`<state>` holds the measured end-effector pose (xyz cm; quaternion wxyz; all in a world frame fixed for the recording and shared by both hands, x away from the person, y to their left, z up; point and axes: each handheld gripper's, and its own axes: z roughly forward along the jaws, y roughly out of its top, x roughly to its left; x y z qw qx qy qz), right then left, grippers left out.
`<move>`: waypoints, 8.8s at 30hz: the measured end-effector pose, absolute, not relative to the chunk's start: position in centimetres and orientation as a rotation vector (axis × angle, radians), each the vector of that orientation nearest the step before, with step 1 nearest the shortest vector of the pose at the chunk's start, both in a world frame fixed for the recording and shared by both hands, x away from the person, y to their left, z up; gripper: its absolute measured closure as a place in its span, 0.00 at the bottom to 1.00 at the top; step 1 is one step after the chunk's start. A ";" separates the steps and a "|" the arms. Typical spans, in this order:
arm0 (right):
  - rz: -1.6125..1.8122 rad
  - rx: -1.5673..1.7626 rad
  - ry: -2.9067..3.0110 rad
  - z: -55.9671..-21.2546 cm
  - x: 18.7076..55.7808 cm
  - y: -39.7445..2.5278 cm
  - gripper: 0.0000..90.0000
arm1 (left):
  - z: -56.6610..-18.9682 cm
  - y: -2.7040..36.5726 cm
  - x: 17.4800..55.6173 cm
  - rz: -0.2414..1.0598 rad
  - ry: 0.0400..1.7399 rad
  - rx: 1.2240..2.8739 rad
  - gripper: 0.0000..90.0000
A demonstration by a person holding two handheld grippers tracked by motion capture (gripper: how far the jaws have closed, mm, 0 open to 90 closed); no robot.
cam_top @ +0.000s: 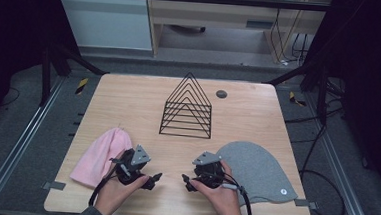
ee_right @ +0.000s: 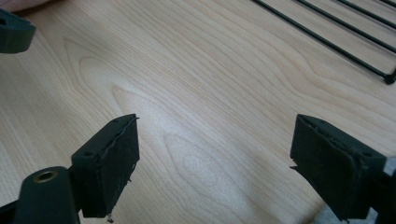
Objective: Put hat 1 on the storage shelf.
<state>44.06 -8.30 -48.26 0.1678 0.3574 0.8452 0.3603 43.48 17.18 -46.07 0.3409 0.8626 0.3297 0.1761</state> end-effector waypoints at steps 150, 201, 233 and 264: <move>1.219 0.755 2.503 -36.7 49.7 -5.6 0.94 | -27.5 20.5 49.6 0.638 0.706 1.980 0.86; 1.290 0.935 2.282 -30.0 61.3 -11.9 0.93 | -21.3 13.9 63.1 0.678 0.701 1.886 0.86; 1.189 1.010 2.317 -34.5 62.0 -13.4 0.89 | -26.0 12.4 64.4 0.682 0.659 1.904 0.86; 1.121 1.082 2.238 -36.0 59.2 -13.6 0.38 | -29.7 10.8 61.2 0.676 0.633 1.953 0.85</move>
